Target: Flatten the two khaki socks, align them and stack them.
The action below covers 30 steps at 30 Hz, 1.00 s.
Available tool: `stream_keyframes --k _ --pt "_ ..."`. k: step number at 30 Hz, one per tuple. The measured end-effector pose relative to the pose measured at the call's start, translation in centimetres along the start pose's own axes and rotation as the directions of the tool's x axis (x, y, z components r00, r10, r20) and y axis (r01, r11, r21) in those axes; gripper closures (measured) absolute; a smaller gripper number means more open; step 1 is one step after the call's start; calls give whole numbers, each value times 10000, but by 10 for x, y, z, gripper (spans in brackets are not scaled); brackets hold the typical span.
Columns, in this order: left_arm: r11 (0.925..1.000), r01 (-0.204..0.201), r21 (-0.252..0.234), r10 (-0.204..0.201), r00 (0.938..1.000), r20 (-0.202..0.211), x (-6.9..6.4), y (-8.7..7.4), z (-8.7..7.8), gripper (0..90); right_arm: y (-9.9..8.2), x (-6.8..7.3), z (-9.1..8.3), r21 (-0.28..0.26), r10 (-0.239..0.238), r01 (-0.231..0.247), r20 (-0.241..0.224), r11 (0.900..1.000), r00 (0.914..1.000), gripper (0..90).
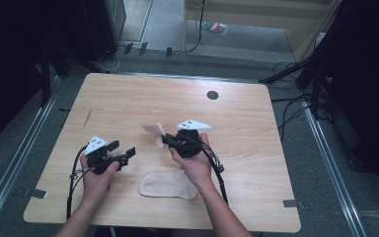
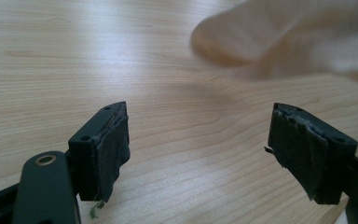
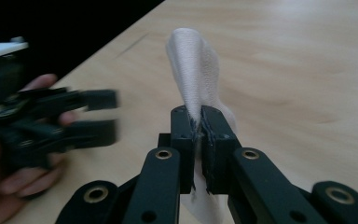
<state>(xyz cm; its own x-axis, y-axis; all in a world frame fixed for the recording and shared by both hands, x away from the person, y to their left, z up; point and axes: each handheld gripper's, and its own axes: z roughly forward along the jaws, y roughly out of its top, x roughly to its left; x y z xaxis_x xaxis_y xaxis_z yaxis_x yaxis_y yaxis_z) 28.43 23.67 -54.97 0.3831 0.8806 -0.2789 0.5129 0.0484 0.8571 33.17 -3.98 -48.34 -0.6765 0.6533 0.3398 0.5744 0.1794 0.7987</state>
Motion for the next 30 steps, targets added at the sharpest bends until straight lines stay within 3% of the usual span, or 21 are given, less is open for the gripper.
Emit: stream_keyframes --k 2,3,5,6,9,11,12,15,16,20,23,27,30 --pt "10000 -8 3 8 10000 -10 0 0 0 211 -6 -3 8 289 597 -579 -632 9979 9962 844" --pt "10000 2 -7 -2 10000 -10 -1 0 0 211 -9 -8 12 410 855 -830 -627 9957 9944 842" --pt "10000 20 0 -20 10000 5 0 0 0 211 -16 -22 19 819 1551 -1512 -440 9851 9869 831" --pt "10000 25 -1 -25 10000 4 0 0 0 211 -20 -32 23 981 1930 -1909 -131 9767 9811 814" --pt "10000 8 3 -8 10000 -7 0 0 0 214 -26 -54 25 1100 2579 -2625 546 9586 9646 733" --pt "10000 15 -14 -15 10000 5 -1 0 1 214 -27 -64 22 917 2612 -2739 1301 9574 9565 669" --pt "10000 18 14 -18 10000 -5 -1 0 1 214 -27 -71 19 796 2550 -2739 1909 9585 9479 625" --pt "10000 -38 50 39 10000 -52 -1 0 2 215 -27 -76 15 701 2342 -2559 2286 9642 9449 604" --pt "9999 -37 102 38 9999 -93 -2 0 2 215 -26 -78 11 543 2264 -2455 2365 9679 9449 585" --pt "9997 -4 230 13 9991 -429 -2 2 4 243 -27 -78 4 273 2383 -2509 2284 9676 9440 574" --pt "9991 92 406 -65 9978 -660 -2 8 8 320 -29 -76 -1 255 2326 -2445 2259 9693 9460 572" --pt "9998 -66 199 78 9982 -587 -8 14 15 336 -28 -77 -2 111 2771 -2871 2289 9578 9332 564" --pt "9996 -233 133 243 9967 -772 -5 14 12 328 -26 -72 4 107 2945 -3042 2202 9525 9299 485"
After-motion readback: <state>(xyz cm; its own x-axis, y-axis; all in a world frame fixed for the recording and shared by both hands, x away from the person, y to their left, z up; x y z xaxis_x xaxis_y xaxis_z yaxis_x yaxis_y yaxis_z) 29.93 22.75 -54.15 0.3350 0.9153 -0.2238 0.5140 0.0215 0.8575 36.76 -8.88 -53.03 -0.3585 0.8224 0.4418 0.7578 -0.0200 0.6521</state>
